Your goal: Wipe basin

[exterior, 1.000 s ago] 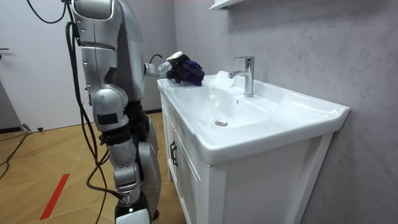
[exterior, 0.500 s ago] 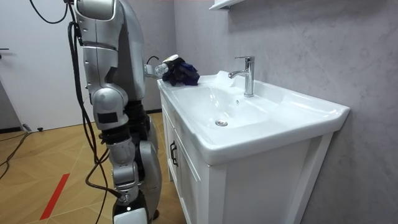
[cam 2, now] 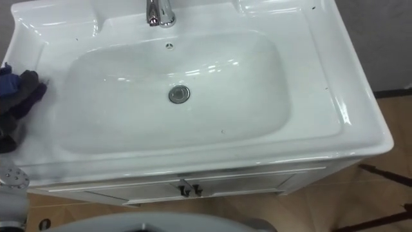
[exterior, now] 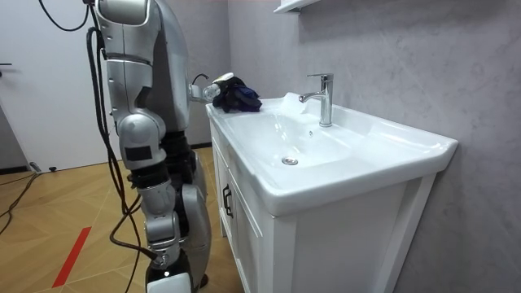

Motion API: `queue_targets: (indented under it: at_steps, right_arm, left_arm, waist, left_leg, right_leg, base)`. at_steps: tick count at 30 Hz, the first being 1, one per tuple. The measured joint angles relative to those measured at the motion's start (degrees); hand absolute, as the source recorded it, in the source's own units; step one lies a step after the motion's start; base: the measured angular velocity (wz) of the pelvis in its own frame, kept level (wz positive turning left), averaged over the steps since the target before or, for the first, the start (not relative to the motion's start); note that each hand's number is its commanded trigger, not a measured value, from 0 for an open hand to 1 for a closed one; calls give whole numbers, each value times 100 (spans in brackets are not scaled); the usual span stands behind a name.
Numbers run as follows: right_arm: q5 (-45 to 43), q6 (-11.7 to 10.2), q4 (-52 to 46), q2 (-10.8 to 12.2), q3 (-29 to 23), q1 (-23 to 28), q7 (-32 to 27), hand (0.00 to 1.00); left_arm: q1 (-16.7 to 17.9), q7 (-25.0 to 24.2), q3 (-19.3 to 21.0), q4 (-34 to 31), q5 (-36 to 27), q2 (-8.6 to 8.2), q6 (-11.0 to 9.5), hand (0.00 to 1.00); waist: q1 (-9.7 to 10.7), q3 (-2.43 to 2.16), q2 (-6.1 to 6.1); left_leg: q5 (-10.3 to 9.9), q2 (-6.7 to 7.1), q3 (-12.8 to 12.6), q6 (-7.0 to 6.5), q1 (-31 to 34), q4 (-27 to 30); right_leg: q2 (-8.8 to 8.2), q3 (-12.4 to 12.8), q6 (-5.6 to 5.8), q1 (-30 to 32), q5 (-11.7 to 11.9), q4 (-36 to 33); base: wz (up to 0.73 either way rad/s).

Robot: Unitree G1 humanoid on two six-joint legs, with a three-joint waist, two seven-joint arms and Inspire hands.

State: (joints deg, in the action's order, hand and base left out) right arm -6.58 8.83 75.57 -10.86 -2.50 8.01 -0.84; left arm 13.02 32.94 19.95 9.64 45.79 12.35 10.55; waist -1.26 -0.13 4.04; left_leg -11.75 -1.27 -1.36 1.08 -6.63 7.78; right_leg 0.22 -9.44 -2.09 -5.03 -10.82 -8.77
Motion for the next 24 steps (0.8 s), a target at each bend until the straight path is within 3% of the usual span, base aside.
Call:
queue_targets:
  at_steps: [12,18,24]
  right_arm:
    - [0,-20,-22,-1,1,3,97,0]
    - [3,-152,-23,4,-5,-7,60,0]
    - [-37,-195,-143,3,-293,-18,79,0]
  left_arm:
    - [-35,-103,-1,0,-59,1,-42,0]
    - [-51,-129,0,-205,-401,1,-246,0]
    - [-126,-96,0,-874,-570,13,-498,0]
  waist:
    - [167,26,-2]
    - [241,38,-25]
    - [243,51,-61]
  left_leg:
    - [0,2,3,0,-7,1]
    - [0,3,21,0,-3,-1]
    - [0,4,17,0,-44,-2]
  right_leg:
    - [7,54,9,-5,-5,15]
    - [9,60,8,-18,-5,14]
    - [5,70,9,-53,-5,14]
  base:
    - [1]
    - [0]
    - [0]
